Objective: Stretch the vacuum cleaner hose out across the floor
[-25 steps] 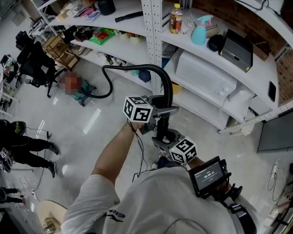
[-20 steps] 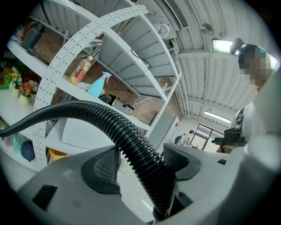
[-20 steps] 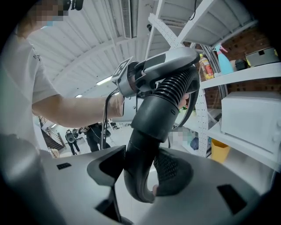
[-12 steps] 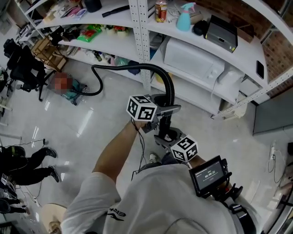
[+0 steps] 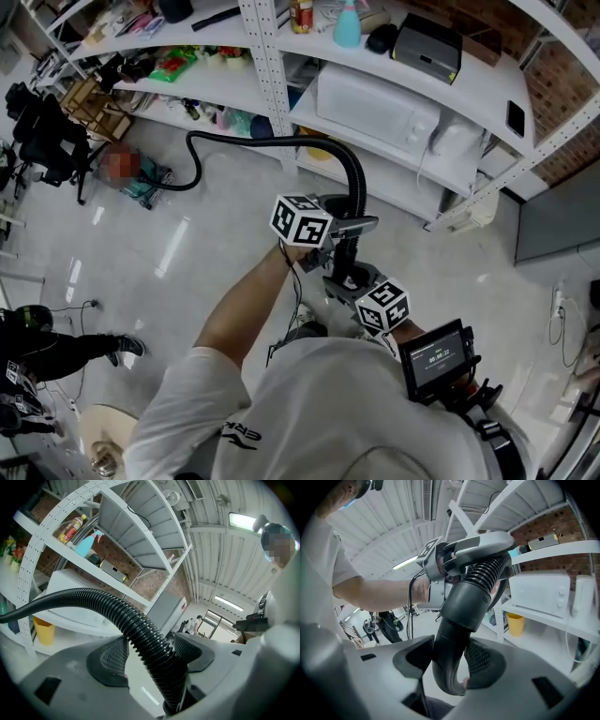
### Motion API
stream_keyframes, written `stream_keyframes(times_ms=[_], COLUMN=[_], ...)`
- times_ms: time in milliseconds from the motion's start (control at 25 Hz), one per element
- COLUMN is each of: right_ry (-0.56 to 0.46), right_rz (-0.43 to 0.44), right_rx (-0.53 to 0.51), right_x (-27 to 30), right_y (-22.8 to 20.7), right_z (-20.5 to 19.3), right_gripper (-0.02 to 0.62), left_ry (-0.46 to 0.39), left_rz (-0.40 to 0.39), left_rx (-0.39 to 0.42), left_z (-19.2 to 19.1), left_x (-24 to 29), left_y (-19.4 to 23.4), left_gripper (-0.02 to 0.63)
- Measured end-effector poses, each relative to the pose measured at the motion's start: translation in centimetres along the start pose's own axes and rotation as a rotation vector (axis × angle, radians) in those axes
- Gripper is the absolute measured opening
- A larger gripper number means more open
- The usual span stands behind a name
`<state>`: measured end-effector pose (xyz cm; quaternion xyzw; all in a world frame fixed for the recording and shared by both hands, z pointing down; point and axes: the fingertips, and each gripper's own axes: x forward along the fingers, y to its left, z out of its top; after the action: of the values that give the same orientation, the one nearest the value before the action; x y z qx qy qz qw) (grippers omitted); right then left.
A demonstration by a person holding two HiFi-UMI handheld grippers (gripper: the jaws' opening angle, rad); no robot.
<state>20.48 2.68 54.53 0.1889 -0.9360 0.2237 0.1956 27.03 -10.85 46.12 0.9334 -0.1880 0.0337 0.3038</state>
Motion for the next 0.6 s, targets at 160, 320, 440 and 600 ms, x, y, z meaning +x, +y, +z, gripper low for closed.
stream_keyframes(times_ms=[160, 320, 440, 600], right_ry=[-0.001, -0.008, -0.016, -0.024], right_rz=[-0.007, -0.019, -0.029, -0.040], right_rx=[0.002, 0.016, 0.027, 0.040], right_x=[-3.6, -7.3, -9.6, -11.0], right_y=[-1.4, -2.1, -2.7, -3.5], right_z=[-1.8, -3.3, -4.6, -6.8], right_gripper=[0.193, 0.193, 0.193, 0.193], left_ry=[0.009, 0.018, 0.025, 0.028], left_rz=[0.003, 0.004, 0.003, 0.005], left_rx=[-0.008, -0.021, -0.026, -0.031], left_z=[-1.0, -1.9, -2.8, -4.7], left_x=[3.8, 7.1, 9.5, 11.7], left_y=[-1.9, -4.2, -5.5, -6.1], left_gripper=[0.291, 0.291, 0.291, 0.291])
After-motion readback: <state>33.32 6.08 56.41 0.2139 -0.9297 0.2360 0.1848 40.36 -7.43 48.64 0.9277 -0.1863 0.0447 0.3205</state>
